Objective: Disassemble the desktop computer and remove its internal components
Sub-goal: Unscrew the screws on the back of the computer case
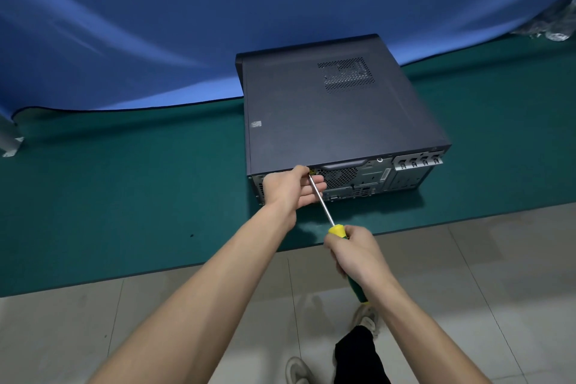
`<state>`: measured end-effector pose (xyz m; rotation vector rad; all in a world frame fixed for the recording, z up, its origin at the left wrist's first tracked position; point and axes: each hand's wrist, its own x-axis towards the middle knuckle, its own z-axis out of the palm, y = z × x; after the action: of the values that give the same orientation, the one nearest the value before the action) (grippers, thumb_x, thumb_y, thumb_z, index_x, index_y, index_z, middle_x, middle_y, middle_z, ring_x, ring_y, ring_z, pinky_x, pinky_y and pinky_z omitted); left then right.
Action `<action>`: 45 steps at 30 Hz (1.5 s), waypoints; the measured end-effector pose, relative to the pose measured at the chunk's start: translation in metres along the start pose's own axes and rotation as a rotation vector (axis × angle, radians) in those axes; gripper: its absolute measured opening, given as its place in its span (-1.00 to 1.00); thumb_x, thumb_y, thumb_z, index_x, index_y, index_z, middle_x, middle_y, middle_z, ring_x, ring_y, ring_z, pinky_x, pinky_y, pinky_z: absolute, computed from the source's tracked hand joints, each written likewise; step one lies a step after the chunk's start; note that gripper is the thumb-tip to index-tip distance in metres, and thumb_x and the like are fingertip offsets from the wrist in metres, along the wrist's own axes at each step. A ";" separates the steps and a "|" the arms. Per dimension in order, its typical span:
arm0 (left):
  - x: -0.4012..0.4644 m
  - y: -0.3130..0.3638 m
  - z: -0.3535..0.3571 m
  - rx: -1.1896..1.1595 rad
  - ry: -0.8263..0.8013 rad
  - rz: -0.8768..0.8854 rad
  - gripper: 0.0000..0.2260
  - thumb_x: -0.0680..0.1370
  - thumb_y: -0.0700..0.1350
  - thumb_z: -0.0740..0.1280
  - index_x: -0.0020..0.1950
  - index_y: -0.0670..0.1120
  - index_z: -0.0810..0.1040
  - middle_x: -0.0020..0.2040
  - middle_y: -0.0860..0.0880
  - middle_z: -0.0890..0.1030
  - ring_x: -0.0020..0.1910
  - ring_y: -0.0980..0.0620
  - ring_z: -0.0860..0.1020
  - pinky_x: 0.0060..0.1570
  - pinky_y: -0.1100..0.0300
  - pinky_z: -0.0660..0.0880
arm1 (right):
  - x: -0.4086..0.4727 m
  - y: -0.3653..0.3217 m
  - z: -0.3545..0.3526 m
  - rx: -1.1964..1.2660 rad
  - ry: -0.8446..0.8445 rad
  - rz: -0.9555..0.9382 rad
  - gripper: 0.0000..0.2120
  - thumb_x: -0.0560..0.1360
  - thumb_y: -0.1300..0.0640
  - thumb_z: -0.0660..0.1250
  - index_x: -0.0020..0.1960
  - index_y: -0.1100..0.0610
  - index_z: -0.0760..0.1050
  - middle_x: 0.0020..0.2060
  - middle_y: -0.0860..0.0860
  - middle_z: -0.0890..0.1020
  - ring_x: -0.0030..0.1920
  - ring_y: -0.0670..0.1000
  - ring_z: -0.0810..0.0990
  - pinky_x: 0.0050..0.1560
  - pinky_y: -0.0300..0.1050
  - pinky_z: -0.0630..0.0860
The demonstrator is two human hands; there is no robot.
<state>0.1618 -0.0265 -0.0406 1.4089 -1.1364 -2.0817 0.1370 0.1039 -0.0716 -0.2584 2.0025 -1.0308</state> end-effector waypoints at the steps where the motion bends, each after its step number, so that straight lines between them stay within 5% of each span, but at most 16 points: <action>1: -0.002 0.002 0.000 0.029 -0.012 0.026 -0.88 0.55 -0.27 0.24 -0.15 -0.29 0.50 -0.30 -0.17 0.65 -0.40 -0.03 0.65 -0.38 0.17 0.61 | 0.001 -0.001 -0.004 -0.039 0.015 -0.004 -0.87 0.37 0.16 0.29 -0.32 0.09 0.36 -0.51 -0.01 0.38 -0.46 0.06 0.35 -0.32 -0.09 0.29; 5: -0.009 0.017 -0.001 0.076 -0.032 0.122 -0.88 0.53 -0.27 0.25 -0.17 -0.28 0.52 -0.30 -0.16 0.66 -0.34 -0.05 0.66 -0.36 0.17 0.61 | 0.001 -0.013 -0.028 -0.240 0.135 -0.071 -0.72 0.35 0.08 0.34 -0.44 0.07 0.30 -0.61 -0.06 0.38 -0.53 0.04 0.40 -0.42 -0.19 0.31; 9: -0.018 0.043 0.012 0.249 -0.103 0.263 -0.89 0.54 -0.27 0.25 -0.13 -0.27 0.53 -0.31 -0.13 0.66 -0.40 -0.01 0.64 -0.43 0.19 0.57 | 0.001 -0.039 -0.053 -0.035 0.138 -0.188 -0.72 0.40 0.07 0.40 -0.39 0.14 0.39 -0.60 -0.01 0.36 -0.59 0.01 0.34 -0.42 -0.13 0.34; 13: -0.024 0.062 0.037 0.613 -0.207 0.446 -0.90 0.53 -0.23 0.29 -0.19 -0.16 0.53 -0.33 -0.06 0.66 -0.46 -0.01 0.62 -0.48 0.21 0.52 | 0.003 -0.076 -0.080 0.181 0.163 -0.325 -0.85 0.47 0.13 0.40 -0.22 0.18 0.52 -0.63 -0.09 0.39 -0.61 -0.06 0.32 -0.55 -0.25 0.31; 17: -0.021 0.085 0.063 1.034 -0.196 0.747 -0.91 0.51 -0.11 0.32 -0.20 -0.03 0.53 -0.32 0.04 0.65 -0.46 0.11 0.61 -0.27 0.17 0.54 | 0.009 -0.105 -0.109 0.251 0.245 -0.405 -0.94 0.48 0.16 0.40 -0.15 0.13 0.56 -0.61 -0.13 0.40 -0.56 -0.05 0.33 -0.51 -0.21 0.35; 20: -0.020 0.100 0.085 1.284 -0.227 0.928 -0.94 0.52 -0.04 0.32 -0.12 0.02 0.55 -0.22 0.06 0.67 -0.27 0.08 0.62 -0.11 0.11 0.52 | 0.018 -0.120 -0.128 0.341 0.252 -0.384 -0.94 0.48 0.16 0.40 -0.16 0.11 0.57 -0.57 -0.04 0.39 -0.57 -0.06 0.34 -0.51 -0.20 0.38; 25: -0.009 0.117 0.125 1.433 -0.260 1.126 -0.85 0.56 0.01 0.27 0.02 0.02 0.58 -0.06 0.02 0.67 -0.04 -0.03 0.58 -0.13 0.13 0.45 | 0.043 -0.141 -0.161 0.393 0.206 -0.367 -0.92 0.47 0.21 0.40 -0.20 0.15 0.56 -0.57 0.00 0.40 -0.60 -0.06 0.32 -0.56 -0.24 0.34; 32: 0.026 0.124 0.175 1.464 -0.290 1.115 -0.84 0.56 0.01 0.27 0.06 0.01 0.59 -0.04 0.03 0.67 -0.01 -0.04 0.57 -0.10 0.12 0.45 | 0.093 -0.154 -0.204 0.383 0.144 -0.322 -0.91 0.48 0.24 0.39 -0.21 0.21 0.57 -0.61 -0.06 0.42 -0.62 -0.08 0.34 -0.58 -0.28 0.33; 36: 0.061 0.114 0.199 1.403 -0.280 0.912 -0.79 0.54 0.00 0.28 0.17 0.02 0.51 -0.03 0.09 0.66 0.00 0.01 0.57 -0.05 0.14 0.42 | 0.130 -0.148 -0.225 0.408 0.195 -0.266 -0.88 0.47 0.26 0.38 -0.25 0.20 0.57 -0.60 -0.05 0.42 -0.63 -0.08 0.34 -0.57 -0.29 0.34; 41: 0.122 0.096 0.207 1.469 0.020 0.625 -0.83 0.54 -0.04 0.22 0.00 -0.08 0.55 -0.01 -0.07 0.64 0.01 -0.14 0.55 -0.10 0.10 0.41 | 0.183 -0.121 -0.251 0.417 0.249 -0.146 -0.88 0.47 0.24 0.39 -0.25 0.17 0.57 -0.60 -0.05 0.42 -0.61 -0.07 0.35 -0.56 -0.27 0.34; 45: 0.154 0.077 0.207 1.467 0.191 0.615 -0.82 0.55 -0.05 0.17 -0.17 -0.08 0.48 -0.13 -0.07 0.63 -0.13 -0.15 0.55 -0.25 0.13 0.30 | 0.221 -0.100 -0.261 0.400 0.259 -0.079 -0.87 0.48 0.24 0.37 -0.25 0.17 0.58 -0.57 -0.04 0.42 -0.60 -0.06 0.35 -0.54 -0.26 0.34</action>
<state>-0.0989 -0.0945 -0.0353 1.3040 -2.7255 -0.4725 -0.2178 0.0756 -0.0491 0.0130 1.9662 -1.5518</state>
